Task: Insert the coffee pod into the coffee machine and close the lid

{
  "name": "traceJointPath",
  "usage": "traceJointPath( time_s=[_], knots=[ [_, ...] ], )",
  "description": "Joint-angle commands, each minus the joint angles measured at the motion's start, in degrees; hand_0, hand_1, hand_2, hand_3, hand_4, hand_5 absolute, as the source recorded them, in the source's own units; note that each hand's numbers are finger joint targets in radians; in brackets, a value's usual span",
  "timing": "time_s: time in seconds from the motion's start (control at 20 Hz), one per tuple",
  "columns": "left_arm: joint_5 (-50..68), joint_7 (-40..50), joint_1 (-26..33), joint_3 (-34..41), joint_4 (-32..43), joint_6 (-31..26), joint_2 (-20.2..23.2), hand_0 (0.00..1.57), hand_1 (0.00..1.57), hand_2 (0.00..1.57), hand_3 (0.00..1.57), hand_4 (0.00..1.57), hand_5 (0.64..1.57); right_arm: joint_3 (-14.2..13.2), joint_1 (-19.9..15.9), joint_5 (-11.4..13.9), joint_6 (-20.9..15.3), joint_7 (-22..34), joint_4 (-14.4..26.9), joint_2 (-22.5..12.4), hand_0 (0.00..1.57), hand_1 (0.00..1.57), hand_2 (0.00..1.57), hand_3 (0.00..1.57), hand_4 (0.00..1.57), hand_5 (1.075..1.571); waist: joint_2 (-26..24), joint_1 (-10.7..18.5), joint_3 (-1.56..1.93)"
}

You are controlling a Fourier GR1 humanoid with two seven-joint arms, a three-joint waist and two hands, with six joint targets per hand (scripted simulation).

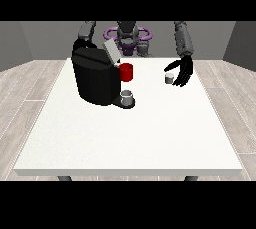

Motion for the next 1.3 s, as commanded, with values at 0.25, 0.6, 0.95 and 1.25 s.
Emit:
traceJointPath(
  time_s=[0.25, 0.6, 0.95, 1.25],
  knots=[
    [-5.13, -6.69, -2.42, 0.96, 5.9, 12.44, -2.56, 0.69, 0.69, 0.85, 0.65, 0.29, 1.571, -0.13, -1.89, -0.5, -0.28, -0.61, -0.7, 0.41, 0.0, 0.0, 0.0, 0.0, 0.49, 1.571, 3.12, -1.03, -0.02],
    [-10.03, -5.67, -4.86, -1.61, 8.04, 13.19, -2.17, 0.99, 0.99, 1.09, 0.87, 0.29, 1.571, -0.18, -2.14, -1.19, -1.44, -0.3, 1.0, 1.16, 0.0, 0.0, 0.0, 0.0, 0.51, 1.571, 1.38, -0.7, 0.01],
    [-11.58, -9.55, -5.5, -1.19, 9.68, 12.2, -0.43, 1.23, 1.23, 1.36, 1.31, 0.47, 1.571, -0.61, 0.2, -1.54, -1.32, -2.76, 2.37, 1.15, 0.0, 0.0, 0.0, 0.0, 0.43, 1.571, 0.67, 0.02, 0.0],
    [-9.17, -11.49, -10.83, -0.03, 6.93, 4.95, 1.07, 1.45, 1.45, 1.45, 1.39, 0.62, 1.571, -2.68, -1.99, -3.15, 0.05, -0.49, 4.15, -0.77, 0.0, 0.0, 0.0, 0.0, 0.43, 1.571, -1.08, 0.57, 0.01]
  ],
)
